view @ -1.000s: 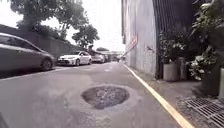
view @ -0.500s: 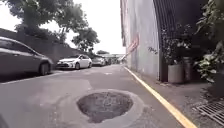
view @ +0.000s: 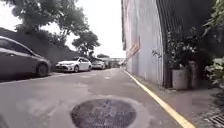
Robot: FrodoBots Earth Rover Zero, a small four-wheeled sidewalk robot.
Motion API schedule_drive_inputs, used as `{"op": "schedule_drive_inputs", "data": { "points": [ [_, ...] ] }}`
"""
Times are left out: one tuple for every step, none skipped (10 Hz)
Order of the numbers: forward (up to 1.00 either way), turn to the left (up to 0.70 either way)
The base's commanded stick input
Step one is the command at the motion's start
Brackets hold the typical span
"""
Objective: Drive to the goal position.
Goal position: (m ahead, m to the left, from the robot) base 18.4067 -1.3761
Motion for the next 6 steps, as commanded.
{"op": "schedule_drive_inputs", "data": {
  "points": [
    [0.45,0.00],
    [0.45,0.00],
    [0.45,0.00],
    [0.45,0.00],
    [0.45,0.00],
    [0.45,0.00]
  ]
}}
